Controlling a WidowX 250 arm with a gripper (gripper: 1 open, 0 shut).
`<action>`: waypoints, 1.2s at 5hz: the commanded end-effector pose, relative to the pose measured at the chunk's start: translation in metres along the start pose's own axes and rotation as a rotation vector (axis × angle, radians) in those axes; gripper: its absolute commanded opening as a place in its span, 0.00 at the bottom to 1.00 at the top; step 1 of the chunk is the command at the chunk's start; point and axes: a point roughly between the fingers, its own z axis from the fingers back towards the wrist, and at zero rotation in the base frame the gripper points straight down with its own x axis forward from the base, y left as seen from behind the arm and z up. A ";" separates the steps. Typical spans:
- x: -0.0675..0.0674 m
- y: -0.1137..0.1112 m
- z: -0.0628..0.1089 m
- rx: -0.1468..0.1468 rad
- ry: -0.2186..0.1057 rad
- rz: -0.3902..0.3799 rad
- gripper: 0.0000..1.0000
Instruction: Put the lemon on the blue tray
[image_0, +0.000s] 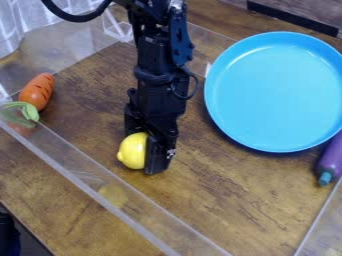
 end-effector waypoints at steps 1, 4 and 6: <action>0.011 0.001 0.026 0.044 -0.070 -0.024 0.00; 0.024 -0.008 0.057 0.096 -0.095 -0.057 0.00; 0.036 -0.018 0.079 0.126 -0.102 -0.041 0.00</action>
